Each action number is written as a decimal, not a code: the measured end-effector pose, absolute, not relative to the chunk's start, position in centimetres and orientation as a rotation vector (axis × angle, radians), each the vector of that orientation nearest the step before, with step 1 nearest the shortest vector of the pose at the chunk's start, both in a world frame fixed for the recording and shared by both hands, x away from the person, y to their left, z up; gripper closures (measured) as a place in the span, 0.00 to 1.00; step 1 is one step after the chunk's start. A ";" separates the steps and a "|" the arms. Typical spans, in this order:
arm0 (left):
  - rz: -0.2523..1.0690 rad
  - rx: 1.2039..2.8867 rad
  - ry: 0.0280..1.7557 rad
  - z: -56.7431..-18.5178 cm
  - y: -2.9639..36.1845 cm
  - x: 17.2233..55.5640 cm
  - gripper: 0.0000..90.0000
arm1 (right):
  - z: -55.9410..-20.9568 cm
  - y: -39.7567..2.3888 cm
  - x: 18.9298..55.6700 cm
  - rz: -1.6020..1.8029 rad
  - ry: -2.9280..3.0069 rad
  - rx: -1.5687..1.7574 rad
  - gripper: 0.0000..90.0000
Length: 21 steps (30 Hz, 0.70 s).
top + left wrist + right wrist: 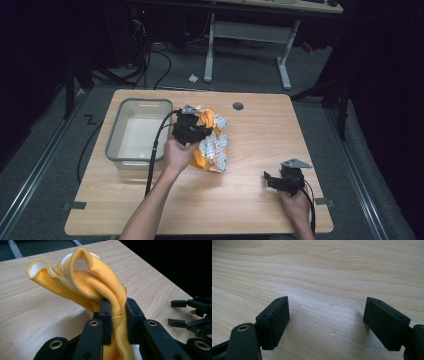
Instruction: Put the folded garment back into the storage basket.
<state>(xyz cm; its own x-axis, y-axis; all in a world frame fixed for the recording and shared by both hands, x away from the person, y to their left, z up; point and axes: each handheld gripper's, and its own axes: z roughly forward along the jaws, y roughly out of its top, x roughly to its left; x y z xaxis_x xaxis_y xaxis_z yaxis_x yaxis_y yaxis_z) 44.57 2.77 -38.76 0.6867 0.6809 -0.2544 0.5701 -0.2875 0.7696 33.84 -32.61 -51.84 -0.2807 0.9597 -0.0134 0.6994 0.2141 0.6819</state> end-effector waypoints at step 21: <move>0.157 1.907 0.991 -36.6 7.0 43.8 0.87 | -51.8 -32.6 33.8 0.800 2.059 1.537 0.24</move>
<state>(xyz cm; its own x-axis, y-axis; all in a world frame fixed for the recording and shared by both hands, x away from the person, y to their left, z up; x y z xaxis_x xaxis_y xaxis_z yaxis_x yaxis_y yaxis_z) 43.84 6.97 -36.65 0.6636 0.6922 -0.2837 0.5708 -0.2233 0.7901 33.85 -32.61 -51.84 -0.2802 0.9599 -0.0109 0.7008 0.2123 0.6811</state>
